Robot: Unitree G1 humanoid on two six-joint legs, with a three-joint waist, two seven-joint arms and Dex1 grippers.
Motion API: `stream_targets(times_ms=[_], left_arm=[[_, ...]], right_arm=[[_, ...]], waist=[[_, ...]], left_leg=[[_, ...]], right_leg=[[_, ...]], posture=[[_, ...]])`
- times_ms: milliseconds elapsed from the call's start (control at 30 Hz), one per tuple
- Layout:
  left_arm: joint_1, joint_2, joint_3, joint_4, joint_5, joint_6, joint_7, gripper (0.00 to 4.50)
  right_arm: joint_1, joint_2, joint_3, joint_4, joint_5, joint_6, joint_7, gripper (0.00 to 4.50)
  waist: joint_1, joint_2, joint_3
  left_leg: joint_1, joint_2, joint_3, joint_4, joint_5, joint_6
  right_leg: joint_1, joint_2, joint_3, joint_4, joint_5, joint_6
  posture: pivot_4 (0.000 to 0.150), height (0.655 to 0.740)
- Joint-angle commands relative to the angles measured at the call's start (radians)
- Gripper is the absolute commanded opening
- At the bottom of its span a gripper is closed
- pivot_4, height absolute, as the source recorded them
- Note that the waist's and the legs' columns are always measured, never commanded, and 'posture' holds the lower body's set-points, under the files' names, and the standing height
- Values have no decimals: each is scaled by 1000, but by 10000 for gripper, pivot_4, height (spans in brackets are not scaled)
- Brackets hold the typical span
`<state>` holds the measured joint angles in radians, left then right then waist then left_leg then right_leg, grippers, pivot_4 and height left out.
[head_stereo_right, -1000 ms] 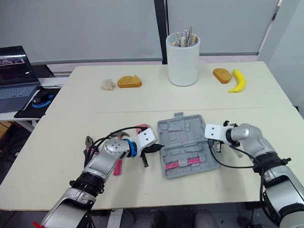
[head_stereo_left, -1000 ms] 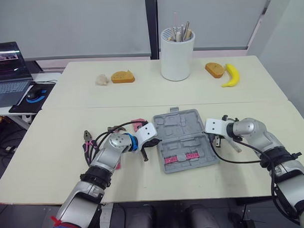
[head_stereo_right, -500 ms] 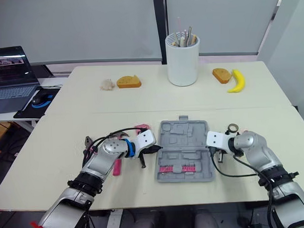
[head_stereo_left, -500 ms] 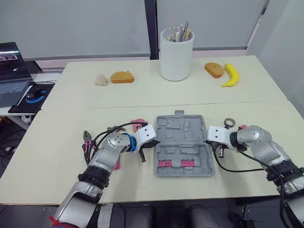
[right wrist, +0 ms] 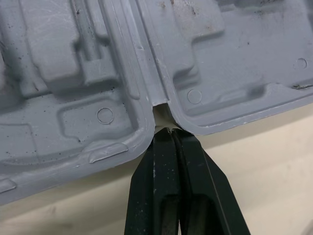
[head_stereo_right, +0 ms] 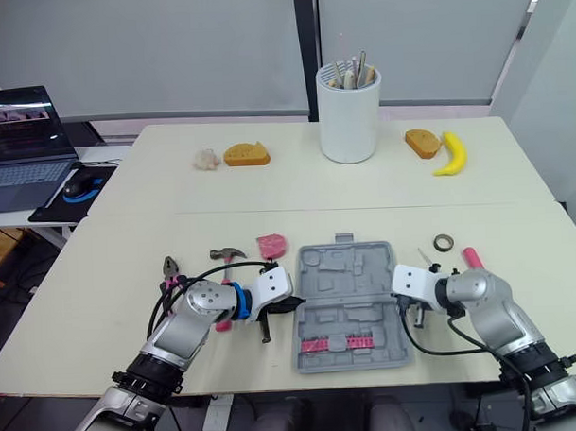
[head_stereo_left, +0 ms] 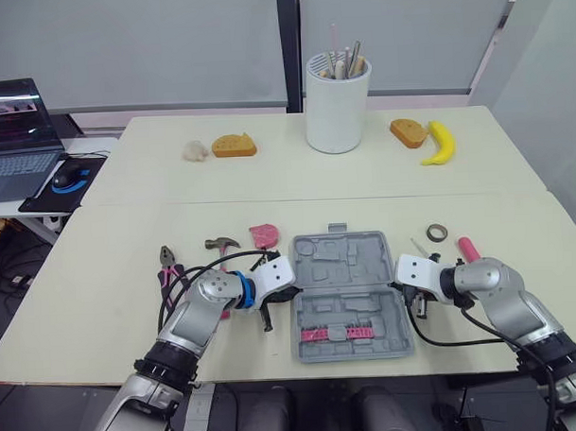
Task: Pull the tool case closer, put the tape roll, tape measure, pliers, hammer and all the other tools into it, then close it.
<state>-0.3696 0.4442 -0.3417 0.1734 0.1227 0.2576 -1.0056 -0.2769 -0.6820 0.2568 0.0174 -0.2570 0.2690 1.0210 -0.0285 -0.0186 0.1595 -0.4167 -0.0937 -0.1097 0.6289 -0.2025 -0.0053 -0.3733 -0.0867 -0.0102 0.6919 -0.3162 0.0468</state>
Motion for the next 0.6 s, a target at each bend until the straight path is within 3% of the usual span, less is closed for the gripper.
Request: stream_targets(times_ms=[33, 600], left_arm=[[23, -16, -49, -95, -30, 11, -36, 0], [130, 47, -73, -229, -31, 99, -83, 0]], right_arm=[[32, 17, 3, -132, 55, 20, 10, 116], [166, -17, 3, -310, 80, 142, 22, 116]], waist=[[0, 0, 0], [1, 0, 0]], left_leg=[[0, 0, 0, 0, 0, 0], [0, 0, -1, -1, 0, 0]], right_leg=[[0, 0, 0, 0, 0, 0], [1, 0, -1, -2, 0, 0]], posture=[[1500, 7400], [1500, 7400]])
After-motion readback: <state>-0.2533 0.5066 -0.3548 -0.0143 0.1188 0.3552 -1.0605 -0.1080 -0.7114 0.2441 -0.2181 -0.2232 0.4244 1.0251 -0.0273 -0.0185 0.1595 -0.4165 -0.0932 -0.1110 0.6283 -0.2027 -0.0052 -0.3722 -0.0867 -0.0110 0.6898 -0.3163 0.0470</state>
